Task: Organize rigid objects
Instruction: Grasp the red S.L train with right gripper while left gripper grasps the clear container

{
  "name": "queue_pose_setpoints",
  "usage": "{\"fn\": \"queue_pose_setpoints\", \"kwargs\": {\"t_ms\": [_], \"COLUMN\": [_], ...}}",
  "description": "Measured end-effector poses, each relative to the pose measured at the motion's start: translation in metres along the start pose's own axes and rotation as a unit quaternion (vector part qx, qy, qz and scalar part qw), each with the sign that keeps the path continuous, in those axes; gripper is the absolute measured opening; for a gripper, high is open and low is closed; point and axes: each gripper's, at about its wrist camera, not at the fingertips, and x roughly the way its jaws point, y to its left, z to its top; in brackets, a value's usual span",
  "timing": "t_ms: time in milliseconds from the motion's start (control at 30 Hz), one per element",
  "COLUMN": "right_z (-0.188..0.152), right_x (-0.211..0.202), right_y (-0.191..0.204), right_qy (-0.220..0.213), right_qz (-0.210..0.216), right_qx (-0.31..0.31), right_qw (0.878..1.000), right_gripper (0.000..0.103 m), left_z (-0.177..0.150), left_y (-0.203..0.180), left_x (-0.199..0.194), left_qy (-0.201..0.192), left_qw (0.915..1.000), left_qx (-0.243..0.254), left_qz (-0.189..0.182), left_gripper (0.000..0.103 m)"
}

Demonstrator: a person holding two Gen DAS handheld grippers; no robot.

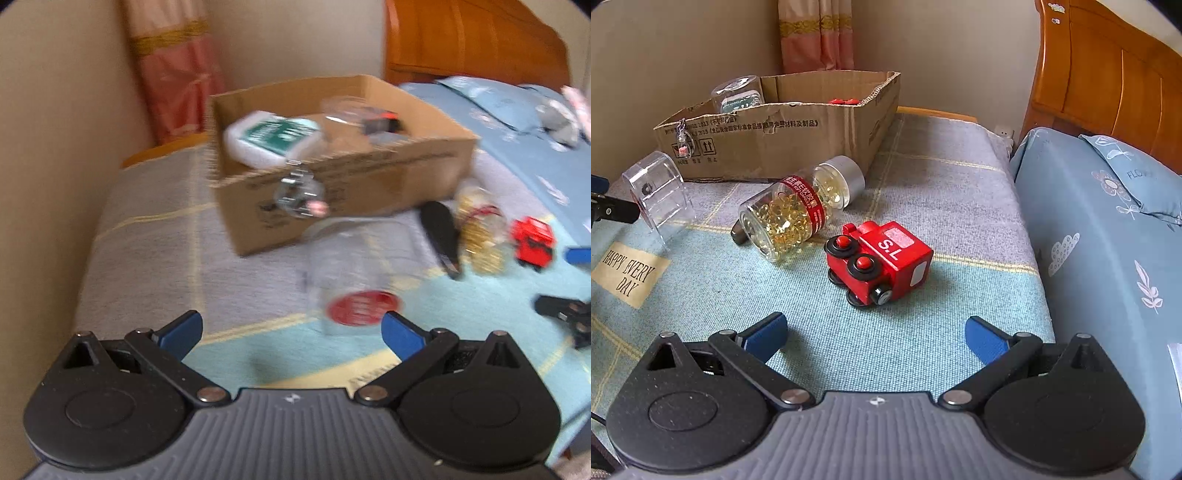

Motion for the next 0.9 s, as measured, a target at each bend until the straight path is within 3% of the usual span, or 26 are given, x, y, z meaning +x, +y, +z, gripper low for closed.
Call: {"fn": "queue_pose_setpoints", "kwargs": {"t_ms": [133, 300, 600, 900], "right_z": [0.002, 0.007, 0.007, 0.03], "right_x": [0.002, 0.004, 0.007, 0.025], "right_y": [-0.003, -0.006, -0.01, -0.016], "right_qy": [0.001, 0.005, -0.01, -0.005], "right_qz": [0.018, 0.036, 0.057, 0.095], "right_qx": [-0.02, -0.039, -0.06, -0.104], "right_qw": [1.0, 0.999, 0.996, 0.99], "right_gripper": [0.103, 0.103, 0.103, 0.103], "left_z": [-0.002, 0.002, 0.011, 0.014], "left_y": [-0.018, -0.029, -0.023, -0.022], "left_x": [0.004, 0.014, 0.022, 0.022], "left_qy": [0.004, 0.007, -0.027, -0.026], "left_qw": [0.9997, 0.9995, 0.9985, 0.9982], "left_qx": [0.017, 0.002, -0.045, -0.048], "left_qz": [-0.018, -0.031, -0.017, -0.024], "left_gripper": [0.102, 0.102, 0.102, 0.096]}}
